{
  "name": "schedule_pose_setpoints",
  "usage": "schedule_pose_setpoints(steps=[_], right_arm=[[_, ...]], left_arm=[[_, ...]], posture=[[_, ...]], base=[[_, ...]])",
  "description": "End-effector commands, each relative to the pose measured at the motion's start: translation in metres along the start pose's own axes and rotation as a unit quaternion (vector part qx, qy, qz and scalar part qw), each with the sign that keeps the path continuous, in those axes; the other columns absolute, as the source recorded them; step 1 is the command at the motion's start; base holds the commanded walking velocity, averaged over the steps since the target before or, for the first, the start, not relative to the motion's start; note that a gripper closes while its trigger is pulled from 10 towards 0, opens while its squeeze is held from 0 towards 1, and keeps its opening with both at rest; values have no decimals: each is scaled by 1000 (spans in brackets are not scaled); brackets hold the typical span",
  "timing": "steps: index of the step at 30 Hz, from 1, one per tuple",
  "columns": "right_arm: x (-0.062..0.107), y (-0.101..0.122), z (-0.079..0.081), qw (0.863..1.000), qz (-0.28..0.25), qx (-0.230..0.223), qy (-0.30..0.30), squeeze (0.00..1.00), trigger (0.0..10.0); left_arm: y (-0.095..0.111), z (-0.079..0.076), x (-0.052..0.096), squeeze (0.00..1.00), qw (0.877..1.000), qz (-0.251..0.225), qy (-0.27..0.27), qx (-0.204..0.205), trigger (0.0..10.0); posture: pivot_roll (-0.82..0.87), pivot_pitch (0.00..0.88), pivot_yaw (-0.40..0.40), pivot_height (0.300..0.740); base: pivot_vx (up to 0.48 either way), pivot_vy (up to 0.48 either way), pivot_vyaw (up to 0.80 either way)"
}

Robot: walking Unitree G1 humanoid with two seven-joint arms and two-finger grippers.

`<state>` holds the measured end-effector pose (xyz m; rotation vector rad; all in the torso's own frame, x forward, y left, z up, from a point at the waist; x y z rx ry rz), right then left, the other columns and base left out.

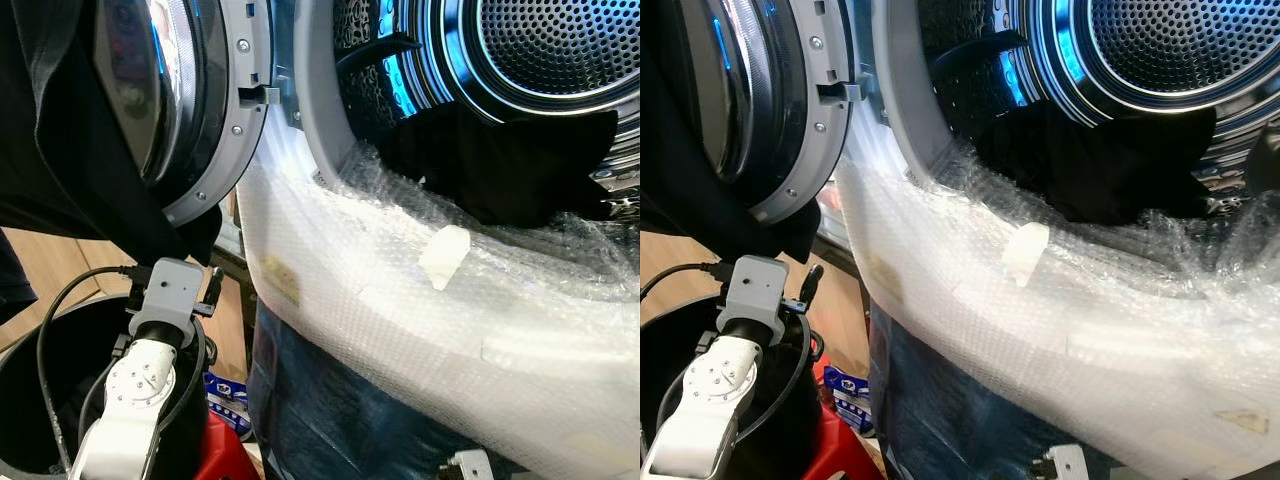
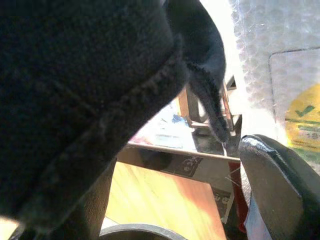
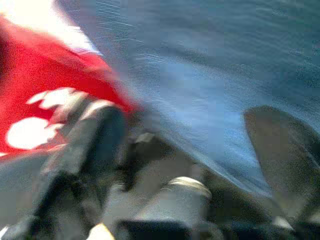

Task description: Clothes washing

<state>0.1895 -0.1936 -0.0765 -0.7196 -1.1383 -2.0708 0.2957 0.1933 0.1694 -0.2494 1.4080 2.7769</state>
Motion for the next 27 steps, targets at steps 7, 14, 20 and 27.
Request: schedule_pose_setpoints(steps=[7, 14, 20, 27], right_arm=[[-5, 5, -7, 997, -19, 1, -81, 0, 10000], [-7, -5, -7, 996, 3, 23, -91, 0, 10000], [-5, -14, -10, 995, 14, 22, -94, 0, 10000], [-3, -13, -15, 995, 20, 23, -97, 0, 10000]], left_arm=[[-4, 0, -1, 0, 999, 14, 8, 36, 10000], [-4, -3, -1, 0, 999, 18, 8, 48, 10000], [-5, -2, 0, 0, 999, 19, 4, 45, 10000], [-5, 0, 0, 0, 998, 21, 16, 54, 10000]], posture=[[-24, 5, -49, 740], [-23, 24, -58, 740], [-28, 28, -50, 740], [-10, 40, -58, 740]], base=[[0, 0, 0], [0, 0, 0], [0, 0, 0], [0, 0, 0]])
Point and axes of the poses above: a point about 5 cm out from each wrist's last joint towards the gripper, its own x axis pointing back from the gripper into the wrist, its own y axis along the axis of the wrist's last joint, z = x × y, the point moved 1 cm from there along -x, pointing out of the wrist towards the gripper, and after that the axes turned 15 degrees about -x, right-handed, at the moved point
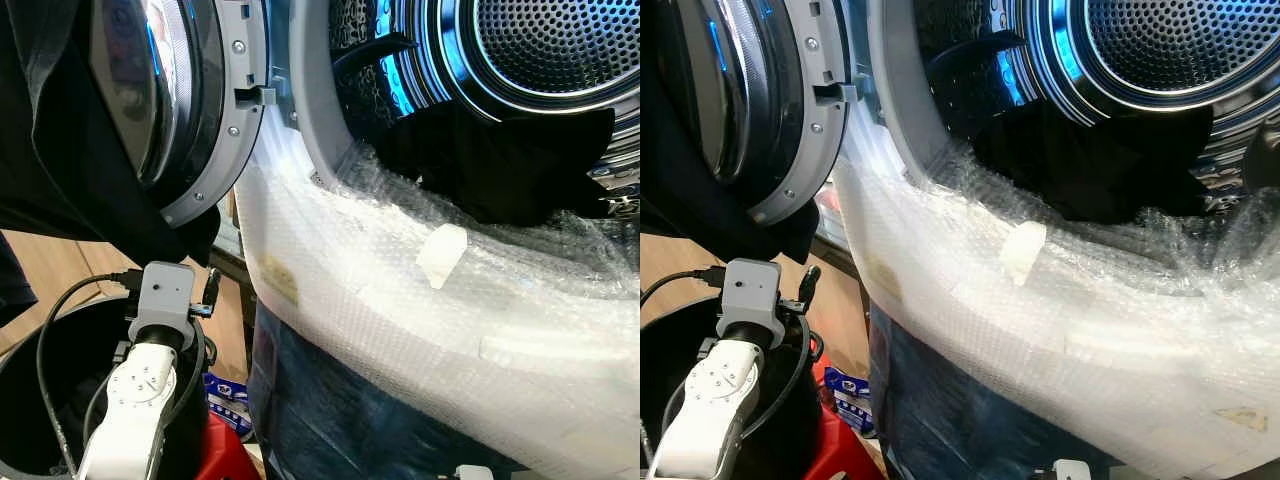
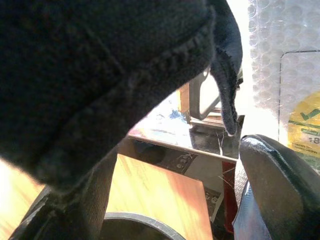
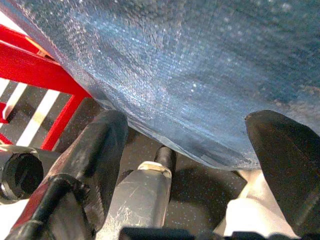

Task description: Clothes washing

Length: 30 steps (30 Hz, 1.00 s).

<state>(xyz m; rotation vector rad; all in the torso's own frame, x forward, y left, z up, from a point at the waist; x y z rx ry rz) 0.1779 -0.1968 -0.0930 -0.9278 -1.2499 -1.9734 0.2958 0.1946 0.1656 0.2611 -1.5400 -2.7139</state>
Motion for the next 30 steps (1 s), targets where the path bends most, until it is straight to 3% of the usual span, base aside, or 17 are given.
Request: schedule_pose_setpoints(steps=[1, 15, 22, 27, 30], right_arm=[[1, 4, -3, 1000, -4, 2, -4, 0, 10000], [-1, 7, 1, 1000, -11, 4, 2, 0, 10000], [1, 2, -5, 999, 7, 30, -12, 0, 10000], [3, -26, -11, 993, 72, 61, -65, 0, 10000], [3, -29, -11, 993, 71, 57, -74, 0, 10000]], left_arm=[[-1, 1, 1, 0, 1000, 7, 5, 7, 10000], [1, 2, 3, 0, 1000, 3, 17, 11, 10000], [9, 12, 6, 0, 999, -18, 46, 15, 10000], [12, 29, 8, 0, 995, -27, 92, 7, 10000], [18, 35, 6, 0, 993, -43, 109, -12, 10000]], posture=[[-8, 39, -62, 740], [-13, 38, -77, 740], [8, 28, -82, 740], [42, 0, -46, 740], [58, 5, -44, 740]], base=[[0, 0, 0], [0, 0, 0], [0, 0, 0], [0, 0, 0], [0, 0, 0]])
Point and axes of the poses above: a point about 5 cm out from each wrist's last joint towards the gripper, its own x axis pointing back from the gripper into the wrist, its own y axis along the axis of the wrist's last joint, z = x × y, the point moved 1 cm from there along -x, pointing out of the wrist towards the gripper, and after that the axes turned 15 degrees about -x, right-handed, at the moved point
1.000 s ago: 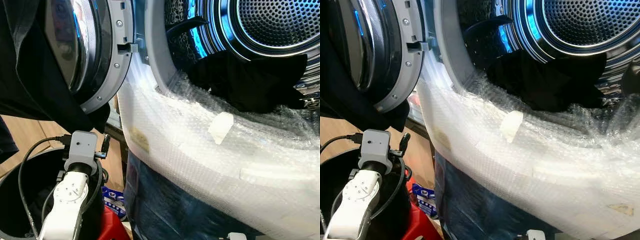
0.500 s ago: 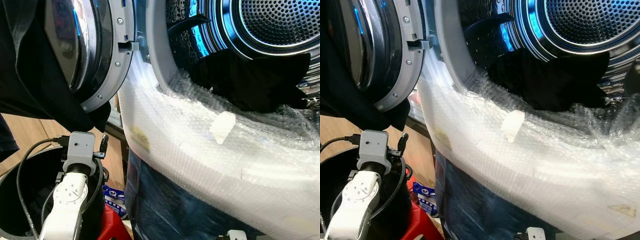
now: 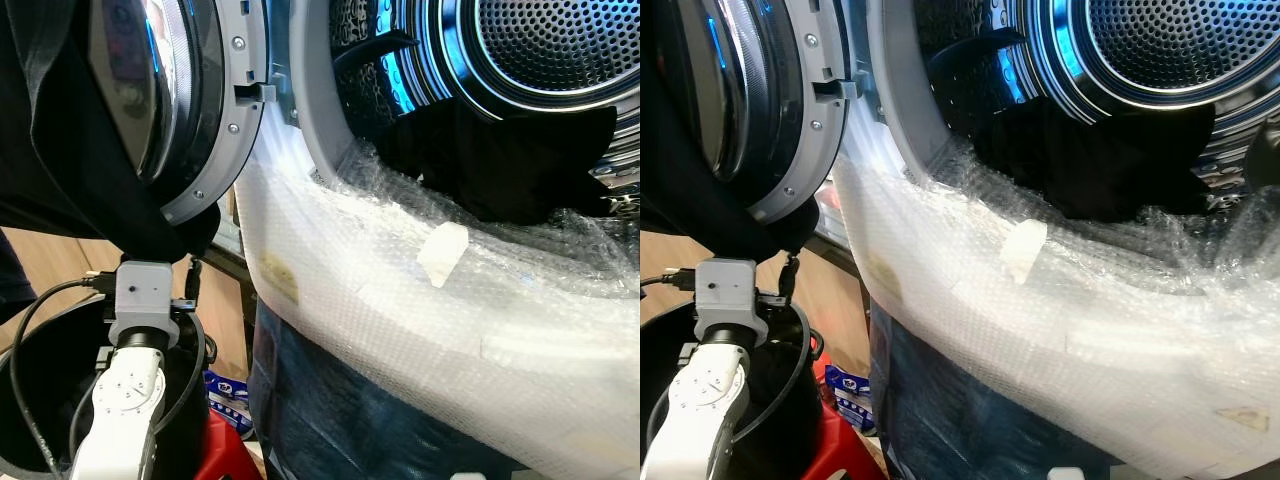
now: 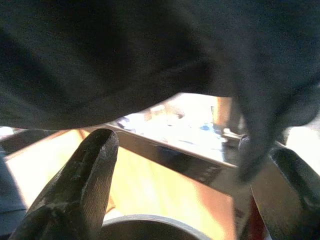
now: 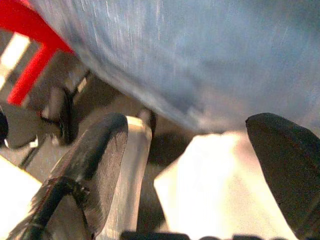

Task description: Clothes washing

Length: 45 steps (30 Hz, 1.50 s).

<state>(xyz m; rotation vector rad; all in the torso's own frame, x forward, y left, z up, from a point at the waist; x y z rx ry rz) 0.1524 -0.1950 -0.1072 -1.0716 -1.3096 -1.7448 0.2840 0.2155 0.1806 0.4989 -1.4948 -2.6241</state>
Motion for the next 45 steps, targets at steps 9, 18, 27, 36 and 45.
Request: schedule_pose_setpoints(steps=[9, 18, 27, 36, 45], right_arm=[[-2, -3, 8, 1000, 3, -14, -10, 0, 10000], [-2, 0, 10, 1000, -3, -18, 0, 0, 10000], [-2, 4, 10, 1000, -8, -16, 14, 0, 10000], [-1, 9, 6, 1000, -15, -15, 15, 0, 10000], [0, 6, 1, 1000, -10, -11, 19, 0, 10000]], left_arm=[[-14, 25, 5, 0, 997, 45, 67, 21, 10000], [-63, 34, 8, 0, 958, 196, 83, 193, 10000], [-93, 11, 1, 1000, 936, 302, -19, 182, 10000], [-112, 3, -21, 1000, 932, 325, -84, 135, 10000], [-130, -3, -20, 1000, 915, 366, -88, 143, 10000]], posture=[[80, 0, -27, 740], [88, 17, -40, 740], [79, 27, -49, 740], [60, 29, -80, 740], [53, 27, -97, 740]], base=[[0, 0, 0], [0, 0, 0], [0, 0, 0], [0, 0, 0], [0, 0, 0]])
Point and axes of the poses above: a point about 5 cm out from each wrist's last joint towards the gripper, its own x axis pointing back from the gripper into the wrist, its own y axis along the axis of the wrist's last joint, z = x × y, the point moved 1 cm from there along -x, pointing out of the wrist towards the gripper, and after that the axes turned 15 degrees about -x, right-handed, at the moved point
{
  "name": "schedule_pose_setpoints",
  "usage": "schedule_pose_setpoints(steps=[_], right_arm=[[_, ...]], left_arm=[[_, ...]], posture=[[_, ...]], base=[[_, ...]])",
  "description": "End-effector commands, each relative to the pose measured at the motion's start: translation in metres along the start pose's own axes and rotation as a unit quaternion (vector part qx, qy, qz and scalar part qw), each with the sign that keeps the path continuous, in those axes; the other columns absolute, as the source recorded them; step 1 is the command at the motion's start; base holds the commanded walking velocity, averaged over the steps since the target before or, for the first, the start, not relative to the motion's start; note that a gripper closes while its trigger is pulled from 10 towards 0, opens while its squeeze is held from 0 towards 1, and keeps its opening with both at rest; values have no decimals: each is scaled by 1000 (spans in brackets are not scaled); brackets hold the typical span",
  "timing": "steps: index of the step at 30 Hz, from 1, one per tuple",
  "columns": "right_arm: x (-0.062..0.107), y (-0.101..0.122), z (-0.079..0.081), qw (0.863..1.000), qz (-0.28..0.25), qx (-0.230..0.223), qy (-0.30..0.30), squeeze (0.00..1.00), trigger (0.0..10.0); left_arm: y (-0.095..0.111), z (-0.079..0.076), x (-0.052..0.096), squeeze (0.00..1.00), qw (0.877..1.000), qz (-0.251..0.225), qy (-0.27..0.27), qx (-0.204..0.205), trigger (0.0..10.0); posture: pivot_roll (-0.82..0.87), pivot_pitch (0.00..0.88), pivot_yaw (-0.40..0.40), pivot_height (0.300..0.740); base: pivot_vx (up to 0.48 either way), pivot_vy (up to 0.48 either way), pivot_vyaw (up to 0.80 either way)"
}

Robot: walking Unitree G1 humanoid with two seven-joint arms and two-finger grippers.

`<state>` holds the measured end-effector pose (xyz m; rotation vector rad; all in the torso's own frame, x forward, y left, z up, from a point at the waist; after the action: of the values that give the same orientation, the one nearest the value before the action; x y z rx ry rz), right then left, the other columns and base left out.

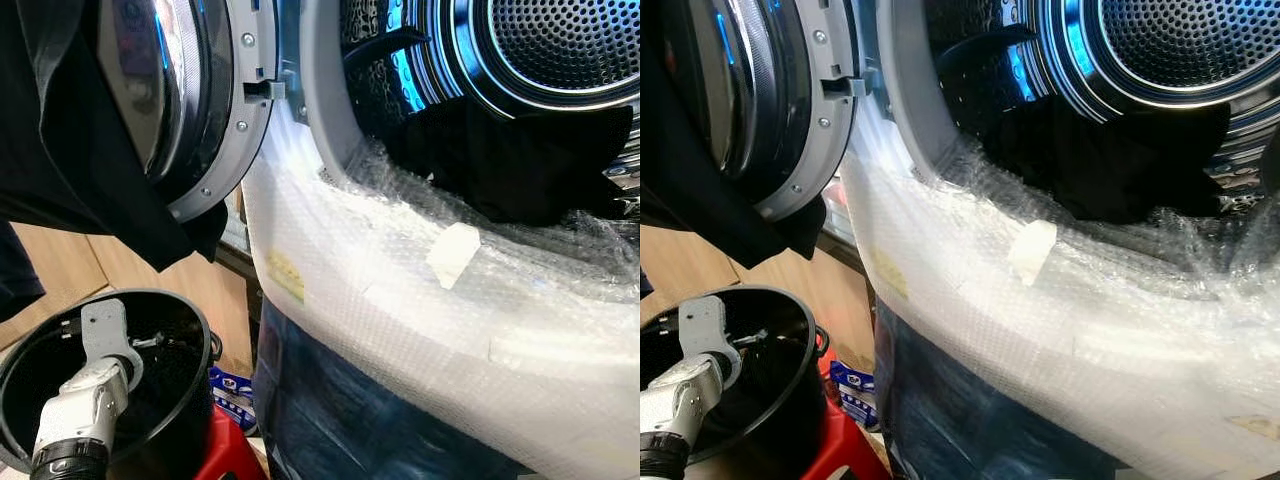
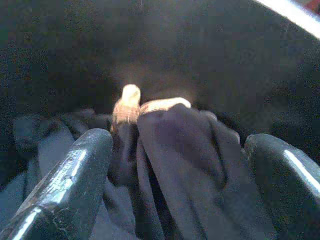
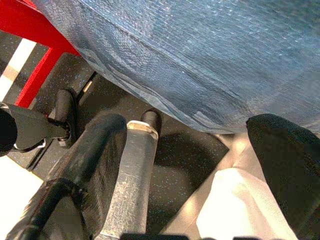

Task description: Clothes washing

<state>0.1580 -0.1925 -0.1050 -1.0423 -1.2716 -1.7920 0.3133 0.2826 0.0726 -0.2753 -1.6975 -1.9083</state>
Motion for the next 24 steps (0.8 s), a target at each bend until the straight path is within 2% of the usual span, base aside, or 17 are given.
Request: schedule_pose_setpoints(steps=[1, 4, 9, 12, 14, 17, 21, 24], right_arm=[[1, 1, -2, 1000, -3, 5, 1, 0, 10000], [0, 2, 0, 1000, -8, 0, 6, 0, 10000], [1, 2, -1, 1000, -10, 2, 7, 0, 10000], [1, 2, -2, 1000, -11, 2, 7, 0, 10000], [2, 0, -5, 1000, -10, 2, 7, 0, 10000], [3, -1, -8, 1000, -10, 1, 4, 0, 10000], [3, -6, -10, 1000, -3, 14, -2, 0, 10000], [3, -7, -9, 1000, -6, 0, -2, 0, 10000]], left_arm=[[0, 3, -3, 1000, 1000, 2, 5, -2, 10000], [-8, 0, -4, 1000, 1000, 13, -1, 0, 10000], [-13, -5, -9, 1000, 999, 17, -26, 36, 10000], [-12, -9, -11, 1000, 998, 16, -40, 35, 10000], [-5, -11, -13, 1000, 998, -6, -47, 39, 10000], [2, -14, -14, 1000, 998, -15, -56, 35, 10000], [1, -17, -17, 1000, 998, -6, -59, 22, 10000], [2, -18, -19, 1000, 998, 0, -54, 26, 10000]], posture=[[53, 27, -97, 740], [49, 31, -100, 740], [34, 41, -107, 740], [27, 41, -109, 740], [22, 47, -113, 740], [15, 45, -113, 740], [8, 34, -112, 740], [11, 33, -113, 740]], base=[[0, 0, 0], [0, 0, 0], [0, 0, 0], [0, 0, 0], [0, 0, 0], [0, 0, 0], [0, 0, 0], [0, 0, 0]])
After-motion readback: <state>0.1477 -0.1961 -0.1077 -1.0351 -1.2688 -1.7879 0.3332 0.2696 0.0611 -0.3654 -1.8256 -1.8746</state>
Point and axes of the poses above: a point about 5 cm out from each wrist's last joint towards the gripper, its own x axis pointing back from the gripper into the wrist, its own y axis along the axis of the wrist's last joint, z = x × y, the point moved 1 cm from there along -x, pointing out of the wrist towards the gripper, and after that the axes turned 15 degrees about -x, right-handed, at the moved point
